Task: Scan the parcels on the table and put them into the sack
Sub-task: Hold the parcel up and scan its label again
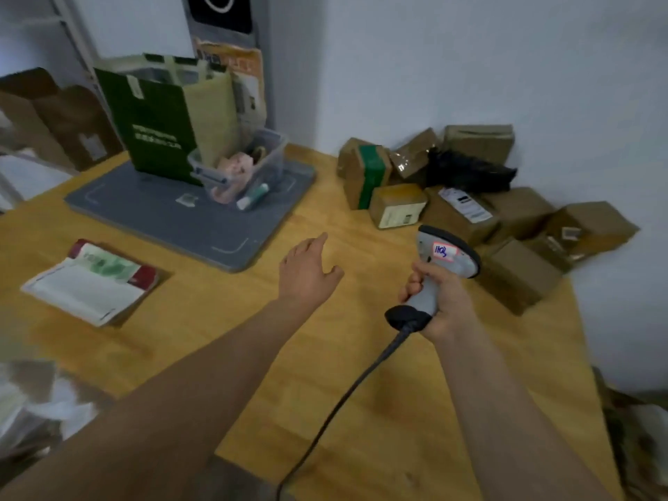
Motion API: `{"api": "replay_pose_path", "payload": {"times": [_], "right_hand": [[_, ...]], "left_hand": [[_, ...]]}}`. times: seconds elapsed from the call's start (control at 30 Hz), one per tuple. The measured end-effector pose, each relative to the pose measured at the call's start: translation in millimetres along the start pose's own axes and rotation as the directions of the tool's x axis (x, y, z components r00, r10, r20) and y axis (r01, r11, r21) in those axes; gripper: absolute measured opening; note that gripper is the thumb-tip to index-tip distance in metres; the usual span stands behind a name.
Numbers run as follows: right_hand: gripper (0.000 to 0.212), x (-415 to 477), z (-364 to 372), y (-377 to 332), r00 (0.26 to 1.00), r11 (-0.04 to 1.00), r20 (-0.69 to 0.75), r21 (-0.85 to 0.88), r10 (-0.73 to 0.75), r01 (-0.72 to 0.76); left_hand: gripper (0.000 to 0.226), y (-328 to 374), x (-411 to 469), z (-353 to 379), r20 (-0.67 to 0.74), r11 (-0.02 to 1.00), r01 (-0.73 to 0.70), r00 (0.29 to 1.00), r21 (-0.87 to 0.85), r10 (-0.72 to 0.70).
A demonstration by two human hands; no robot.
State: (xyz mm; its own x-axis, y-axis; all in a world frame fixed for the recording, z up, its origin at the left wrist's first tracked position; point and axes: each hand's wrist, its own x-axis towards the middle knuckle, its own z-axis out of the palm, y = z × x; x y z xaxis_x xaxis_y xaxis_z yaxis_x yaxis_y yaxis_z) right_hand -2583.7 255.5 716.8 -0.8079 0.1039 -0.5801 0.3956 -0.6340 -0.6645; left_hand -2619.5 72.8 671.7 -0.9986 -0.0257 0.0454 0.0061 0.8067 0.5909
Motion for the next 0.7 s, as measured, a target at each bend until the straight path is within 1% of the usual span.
{"api": "replay_pose_path", "payload": {"times": [0.1, 0.2, 0.3, 0.4, 0.47, 0.53, 0.57, 0.63, 0.7], "right_hand": [[0.02, 29.5, -25.7, -50.7, 0.999, 1.0, -0.045, 0.002, -0.029, 0.029], [0.02, 61.7, -42.2, -79.3, 0.994, 0.996, -0.075, -0.056, -0.079, 0.075], [0.018, 99.1, -53.3, -77.3, 0.995, 0.996, -0.085, -0.079, -0.05, 0.043], [0.011, 130.1, -62.7, -67.6, 0.998, 0.997, -0.067, -0.071, -0.013, 0.008], [0.008, 142.0, -69.8, -64.1, 0.998, 0.998, -0.057, -0.064, -0.009, 0.006], [0.013, 148.8, -76.0, -62.3, 0.999, 0.998, -0.042, -0.057, -0.004, 0.002], [0.017, 152.0, -78.0, -61.7, 0.999, 0.998, -0.032, -0.062, 0.003, -0.005], [0.021, 158.4, -79.7, -60.0, 1.0, 0.997, -0.012, -0.073, 0.021, -0.022], [0.021, 164.2, -80.5, -59.0, 0.999, 0.996, 0.005, -0.078, 0.041, -0.04]], "left_hand": [[0.067, 44.6, 45.8, 39.7, 0.116, 0.999, -0.012, 0.993, -0.048, 0.017], [0.065, 80.8, 96.6, 79.7, 0.177, 1.0, -0.022, 0.984, -0.006, 0.023], [0.063, 102.2, 152.0, 114.2, 0.202, 0.997, -0.027, 0.979, 0.067, 0.013], [0.062, 111.6, 204.3, 142.1, 0.208, 0.981, -0.071, 0.978, 0.178, 0.033], [0.069, 115.5, 230.8, 155.1, 0.2, 0.965, -0.067, 0.98, 0.254, 0.015], [0.083, 118.2, 253.1, 163.6, 0.213, 0.952, -0.045, 0.977, 0.302, -0.021], [0.086, 118.9, 262.5, 167.4, 0.222, 0.944, -0.041, 0.975, 0.327, -0.034], [0.087, 118.3, 277.5, 175.5, 0.238, 0.917, -0.042, 0.969, 0.396, -0.058], [0.088, 118.0, 284.7, 181.7, 0.22, 0.898, -0.015, 0.971, 0.439, -0.091]]}}
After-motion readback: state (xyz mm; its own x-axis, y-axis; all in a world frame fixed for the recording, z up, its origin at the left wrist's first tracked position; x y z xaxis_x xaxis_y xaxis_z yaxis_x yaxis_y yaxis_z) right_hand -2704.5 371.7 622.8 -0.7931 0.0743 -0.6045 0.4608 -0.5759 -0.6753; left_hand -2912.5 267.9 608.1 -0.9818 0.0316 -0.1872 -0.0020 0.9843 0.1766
